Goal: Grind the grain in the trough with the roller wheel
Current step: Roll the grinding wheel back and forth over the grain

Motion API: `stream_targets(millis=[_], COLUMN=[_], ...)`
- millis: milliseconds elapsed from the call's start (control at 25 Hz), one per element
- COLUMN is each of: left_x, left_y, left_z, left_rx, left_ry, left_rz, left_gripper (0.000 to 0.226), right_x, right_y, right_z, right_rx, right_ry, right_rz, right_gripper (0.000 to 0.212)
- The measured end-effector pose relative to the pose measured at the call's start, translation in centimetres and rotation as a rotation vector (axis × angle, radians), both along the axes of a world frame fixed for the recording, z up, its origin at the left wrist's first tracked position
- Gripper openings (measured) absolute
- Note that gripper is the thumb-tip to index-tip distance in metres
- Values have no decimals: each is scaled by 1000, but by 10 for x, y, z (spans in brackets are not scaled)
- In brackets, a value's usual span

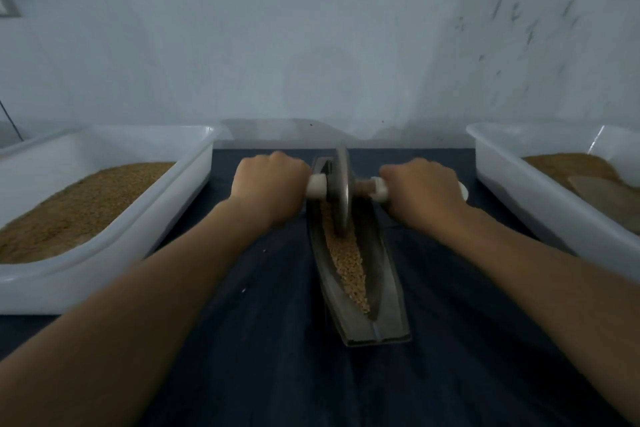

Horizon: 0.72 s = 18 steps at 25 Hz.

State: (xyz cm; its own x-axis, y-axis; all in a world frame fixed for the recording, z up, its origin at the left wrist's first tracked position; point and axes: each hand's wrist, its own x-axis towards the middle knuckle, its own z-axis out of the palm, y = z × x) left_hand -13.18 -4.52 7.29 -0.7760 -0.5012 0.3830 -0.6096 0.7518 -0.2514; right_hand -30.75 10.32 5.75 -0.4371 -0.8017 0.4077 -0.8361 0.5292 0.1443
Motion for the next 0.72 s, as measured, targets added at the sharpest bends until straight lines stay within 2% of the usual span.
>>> stream_targets(millis=[40,120,200,240,320,440,520,600,640,720], left_x=[14,48,68,65,54,6,-13,-12,-3,27], left_y=[10,34,45,44,37,0,-16,-12,-5,18], left_z=[-9,-22,-19,-17,-27,-22,-4,3,-2,-19], left_rx=[-44,-126,-183,-179,-136,-127,-57,-45,-54,-120], left_ry=[24,103,167,168,98,113,27,-6,4,82], left_rz=[-35,-138,-219,-233,-98,-9,0,-9,-20,-93], left_gripper=[6,32,57,62,51,7,11,15,15,20], right_x=[5,22,30,30,28,8,-3,-4,-3,9], right_y=[17,54,73,72,55,5,-18,-16,-5,30], right_z=[-9,-14,-8,-5,-6,-3,7,7,3,-9], right_rx=[-24,-75,-148,-154,-102,-48,-30,-6,1,-38], right_ry=[59,221,293,293,271,97,40,-1,11,170], right_rz=[29,115,180,181,112,9,2,14,15,69], right_gripper=[35,48,49,46,35,14,9,20,28,37])
